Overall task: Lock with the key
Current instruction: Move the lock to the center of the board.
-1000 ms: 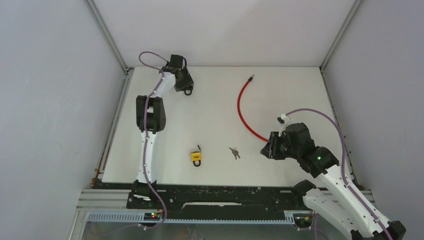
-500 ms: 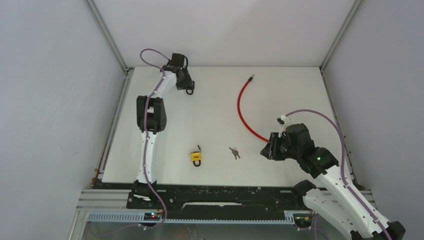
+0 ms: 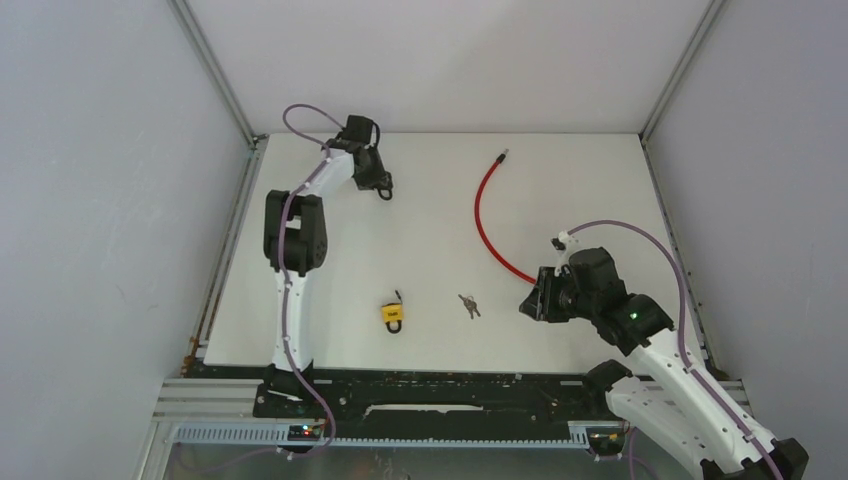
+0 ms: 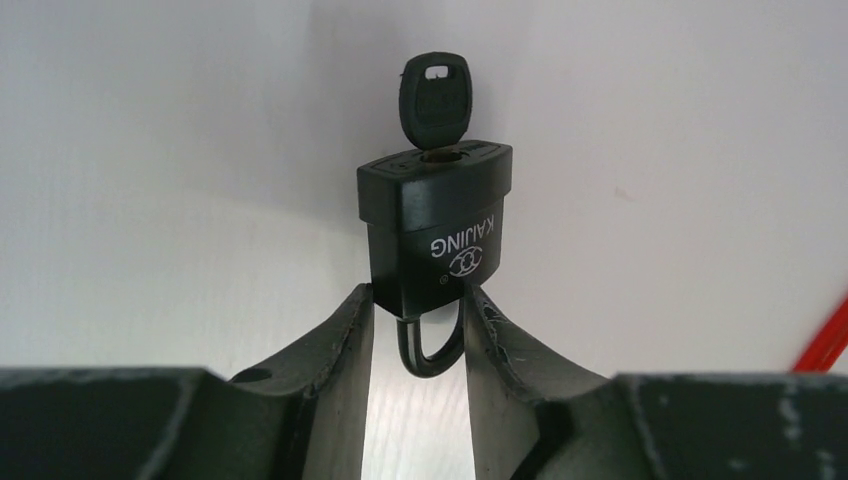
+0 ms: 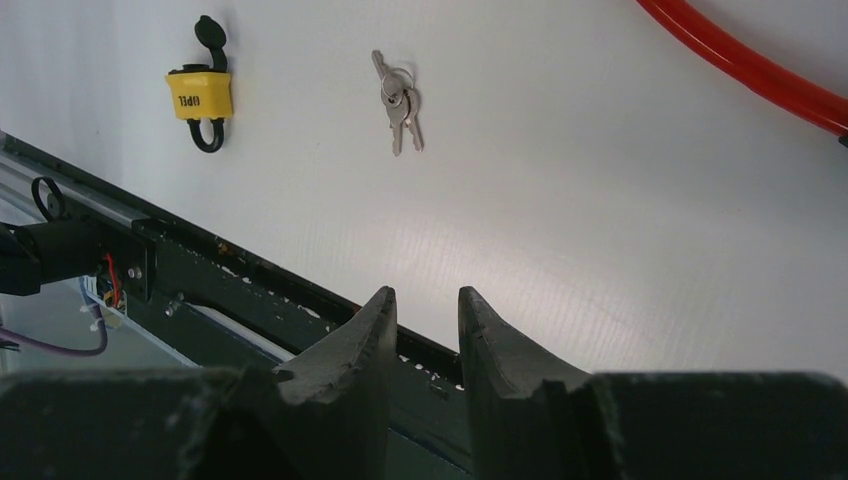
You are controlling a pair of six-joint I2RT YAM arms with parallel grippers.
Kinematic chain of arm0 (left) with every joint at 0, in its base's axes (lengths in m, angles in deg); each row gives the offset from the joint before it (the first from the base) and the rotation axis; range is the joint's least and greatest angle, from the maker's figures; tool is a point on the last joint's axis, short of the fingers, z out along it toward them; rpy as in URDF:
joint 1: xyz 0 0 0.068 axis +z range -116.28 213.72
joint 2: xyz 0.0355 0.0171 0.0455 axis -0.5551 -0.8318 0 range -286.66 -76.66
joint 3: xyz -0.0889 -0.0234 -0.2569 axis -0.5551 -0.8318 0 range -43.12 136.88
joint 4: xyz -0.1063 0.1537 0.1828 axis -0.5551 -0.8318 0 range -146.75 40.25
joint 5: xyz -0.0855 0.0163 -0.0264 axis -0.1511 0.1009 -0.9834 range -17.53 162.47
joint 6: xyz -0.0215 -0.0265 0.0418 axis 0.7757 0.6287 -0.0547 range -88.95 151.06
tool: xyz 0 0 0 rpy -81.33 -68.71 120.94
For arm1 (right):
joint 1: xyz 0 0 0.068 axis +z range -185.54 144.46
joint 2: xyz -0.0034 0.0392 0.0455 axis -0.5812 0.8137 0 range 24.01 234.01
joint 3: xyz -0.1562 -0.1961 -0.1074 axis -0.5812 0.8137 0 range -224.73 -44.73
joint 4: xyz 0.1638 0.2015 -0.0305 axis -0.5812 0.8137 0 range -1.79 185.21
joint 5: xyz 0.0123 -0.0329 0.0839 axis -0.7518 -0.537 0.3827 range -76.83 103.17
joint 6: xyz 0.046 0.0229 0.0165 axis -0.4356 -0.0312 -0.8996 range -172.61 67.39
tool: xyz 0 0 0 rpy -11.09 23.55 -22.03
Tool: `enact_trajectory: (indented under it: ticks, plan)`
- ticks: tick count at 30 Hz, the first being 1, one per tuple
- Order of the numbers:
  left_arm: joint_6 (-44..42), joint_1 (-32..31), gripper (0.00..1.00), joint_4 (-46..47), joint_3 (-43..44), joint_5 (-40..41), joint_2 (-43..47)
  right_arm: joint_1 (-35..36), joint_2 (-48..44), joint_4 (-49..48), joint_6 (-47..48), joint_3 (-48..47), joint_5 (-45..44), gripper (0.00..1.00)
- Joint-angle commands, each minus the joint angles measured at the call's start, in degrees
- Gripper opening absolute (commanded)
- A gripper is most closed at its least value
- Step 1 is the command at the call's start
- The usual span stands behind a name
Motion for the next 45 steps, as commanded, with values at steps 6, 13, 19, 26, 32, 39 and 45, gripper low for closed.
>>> enact_trajectory:
  ticks: [6, 13, 19, 26, 32, 39, 45]
  plan:
    - [-1.41, -3.69, 0.08, 5.3, -21.89, -0.06, 13.77, -0.17, 0.2, -2.53, -0.05, 0.2, 1.16, 0.32]
    - [0.97, -8.02, 0.07, 14.22, -40.62, -0.4, 24.56, -0.22, 0.53, -3.17, -0.47, 0.48, 2.09, 0.32]
    - [3.19, -11.45, 0.1, 19.74, -50.71, -1.06, 31.47, -0.18, 0.82, -3.46, -1.08, 0.48, 2.53, 0.31]
    - [2.88, -12.16, 0.11, 18.33, -52.91, -1.02, 37.39, -0.01, 0.6, -3.18, -2.16, 0.48, 2.15, 0.31]
    - [2.48, -12.25, 0.37, 16.95, -53.06, 4.63, 43.14, -0.03, 0.43, -2.76, -1.77, 0.48, 1.84, 0.31]
    - [7.28, -12.27, 0.84, 11.28, -42.26, 10.89, 35.6, 0.04, 0.91, -3.29, -2.43, 0.48, 2.17, 0.31]
    - [13.25, -12.73, 0.79, 3.1, -30.78, 15.89, 25.26, 0.07, 0.47, -2.79, -2.29, 0.48, 1.94, 0.31]
